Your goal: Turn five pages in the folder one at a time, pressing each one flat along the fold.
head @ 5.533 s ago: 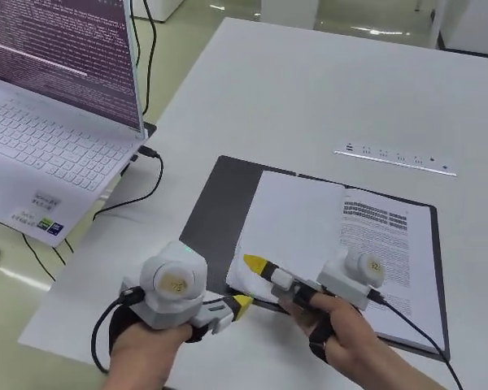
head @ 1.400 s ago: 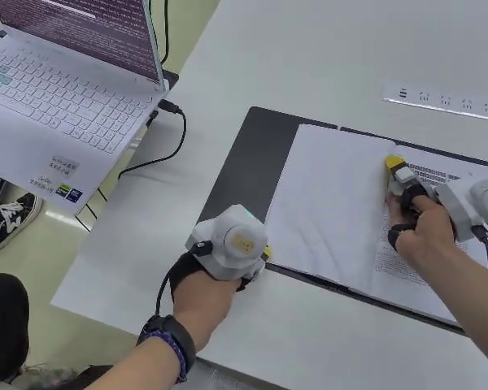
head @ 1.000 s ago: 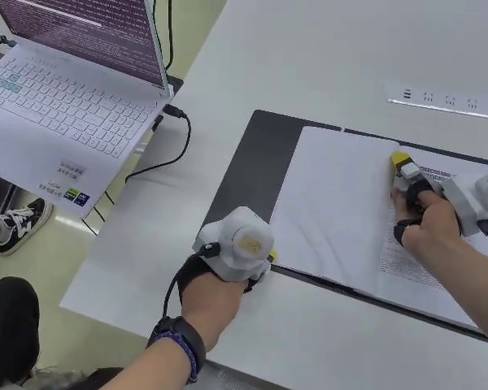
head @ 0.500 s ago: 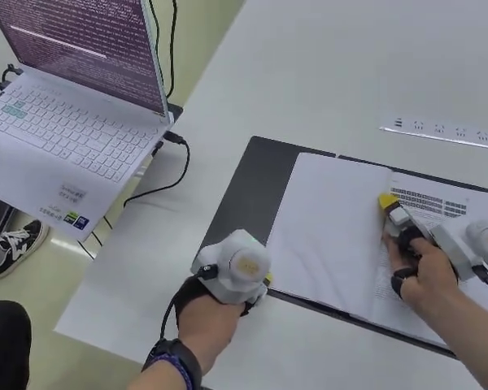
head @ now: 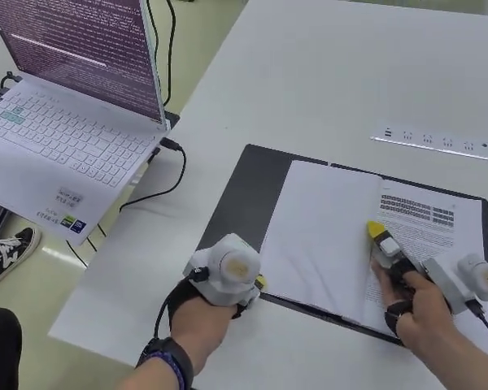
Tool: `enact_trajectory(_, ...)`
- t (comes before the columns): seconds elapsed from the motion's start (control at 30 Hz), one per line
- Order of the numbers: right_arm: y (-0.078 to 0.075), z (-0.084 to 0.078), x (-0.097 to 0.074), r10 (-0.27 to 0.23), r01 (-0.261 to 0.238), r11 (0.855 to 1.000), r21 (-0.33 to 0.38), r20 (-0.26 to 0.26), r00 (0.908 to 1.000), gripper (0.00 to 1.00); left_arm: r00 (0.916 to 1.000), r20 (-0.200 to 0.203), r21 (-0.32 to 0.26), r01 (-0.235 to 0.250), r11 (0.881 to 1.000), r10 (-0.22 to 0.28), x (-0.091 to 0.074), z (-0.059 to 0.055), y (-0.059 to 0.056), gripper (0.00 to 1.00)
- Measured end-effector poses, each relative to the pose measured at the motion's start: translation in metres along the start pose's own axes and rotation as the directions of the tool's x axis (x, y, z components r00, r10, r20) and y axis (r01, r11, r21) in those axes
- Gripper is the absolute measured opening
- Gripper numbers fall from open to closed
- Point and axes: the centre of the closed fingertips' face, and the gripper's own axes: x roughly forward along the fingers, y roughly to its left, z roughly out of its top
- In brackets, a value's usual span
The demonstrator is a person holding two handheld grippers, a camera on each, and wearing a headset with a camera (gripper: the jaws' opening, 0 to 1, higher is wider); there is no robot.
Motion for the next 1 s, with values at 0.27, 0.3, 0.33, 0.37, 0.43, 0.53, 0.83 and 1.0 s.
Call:
enact_trajectory(0.27,-0.013,-0.013,-0.013,0.017,-0.017,1.0,0.002,-0.025,0.9996,0.0,1.0,0.003,0.017,-0.001,1.0,0.001,0.0,0.0,0.0,0.0)
enact_trajectory(0.3,-0.016,-0.014,-0.015,0.019,-0.019,1.0,0.005,-0.027,0.9995,0.0,1.0,0.001,0.019,0.002,1.0,-0.002,0.0,0.0,0.0,0.0)
enact_trajectory(0.33,-0.017,-0.016,-0.017,0.02,-0.02,1.0,0.006,-0.028,0.9994,0.0,1.0,0.001,0.021,0.003,1.0,-0.003,0.0,-0.001,0.0,0.0)
enact_trajectory(0.37,-0.019,-0.018,-0.019,0.022,-0.021,1.0,0.007,-0.029,0.9993,0.0,1.0,0.001,0.023,0.003,1.0,-0.003,0.0,-0.001,0.0,0.0)
enact_trajectory(0.43,-0.022,-0.02,-0.022,0.024,-0.023,1.0,0.01,-0.034,0.9991,0.0,1.0,0.003,0.027,0.0,1.0,0.0,0.0,-0.001,0.0,0.0)
enact_trajectory(0.53,-0.025,-0.026,-0.027,0.026,-0.025,1.0,0.009,-0.052,0.9983,0.0,0.9999,0.009,0.02,-0.004,1.0,0.004,0.0,-0.001,0.0,0.0)
enact_trajectory(0.83,-0.025,-0.043,-0.044,0.036,-0.037,0.999,-0.009,-0.108,0.9935,0.0,0.9999,0.016,0.006,-0.001,1.0,0.001,0.0,-0.001,0.0,0.0)
enact_trajectory(1.0,-0.022,-0.051,-0.055,0.039,-0.042,0.999,-0.016,-0.124,0.9915,0.0,0.9998,0.019,0.006,0.002,1.0,-0.002,-0.001,-0.001,0.0,0.0)
